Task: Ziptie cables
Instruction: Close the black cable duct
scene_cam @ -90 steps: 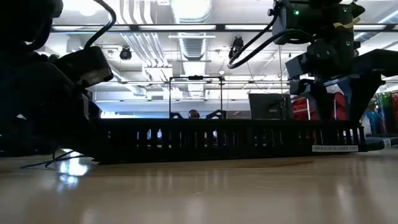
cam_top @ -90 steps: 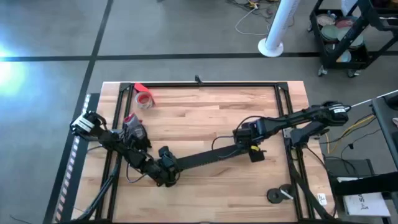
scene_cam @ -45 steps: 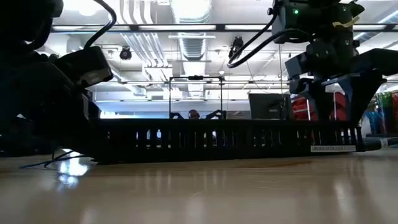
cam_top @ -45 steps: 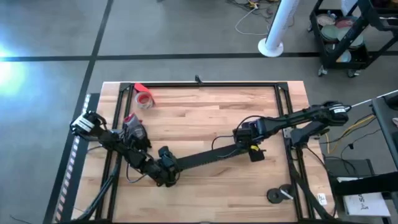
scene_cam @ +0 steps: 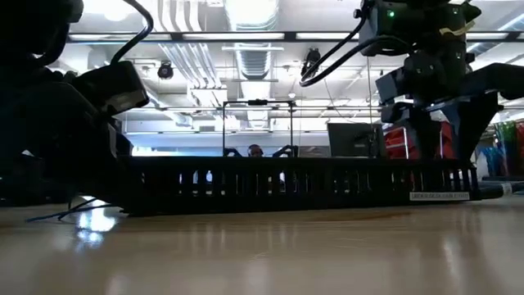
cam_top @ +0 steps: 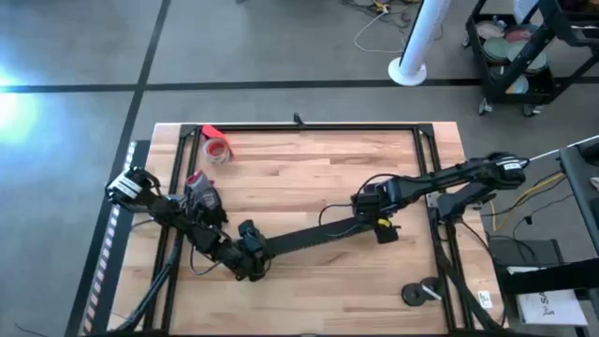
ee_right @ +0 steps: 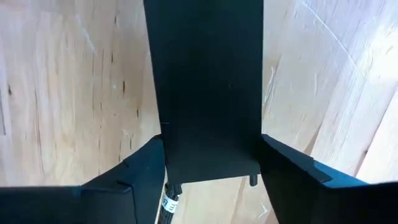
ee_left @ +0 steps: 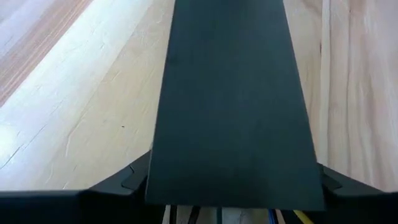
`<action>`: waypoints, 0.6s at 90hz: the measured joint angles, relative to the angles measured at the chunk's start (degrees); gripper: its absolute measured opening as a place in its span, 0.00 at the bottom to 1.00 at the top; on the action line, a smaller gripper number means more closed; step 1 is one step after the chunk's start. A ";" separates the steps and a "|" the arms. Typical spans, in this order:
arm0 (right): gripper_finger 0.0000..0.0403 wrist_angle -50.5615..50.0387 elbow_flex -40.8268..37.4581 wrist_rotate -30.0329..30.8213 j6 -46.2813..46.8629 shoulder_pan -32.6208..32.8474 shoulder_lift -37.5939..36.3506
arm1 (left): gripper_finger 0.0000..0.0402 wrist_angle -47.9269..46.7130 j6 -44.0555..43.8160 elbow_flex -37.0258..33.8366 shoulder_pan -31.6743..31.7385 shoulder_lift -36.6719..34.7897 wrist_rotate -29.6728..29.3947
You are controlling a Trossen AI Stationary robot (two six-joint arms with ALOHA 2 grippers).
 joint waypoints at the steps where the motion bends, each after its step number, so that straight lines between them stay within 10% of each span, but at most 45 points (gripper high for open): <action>1: 0.54 -0.07 0.00 0.00 0.06 0.00 0.00 | 0.55 0.00 0.00 0.00 0.00 0.00 0.00; 54: 0.57 -1.84 -0.07 -0.17 0.74 0.00 0.11 | 0.54 0.17 0.02 0.02 0.02 0.02 0.02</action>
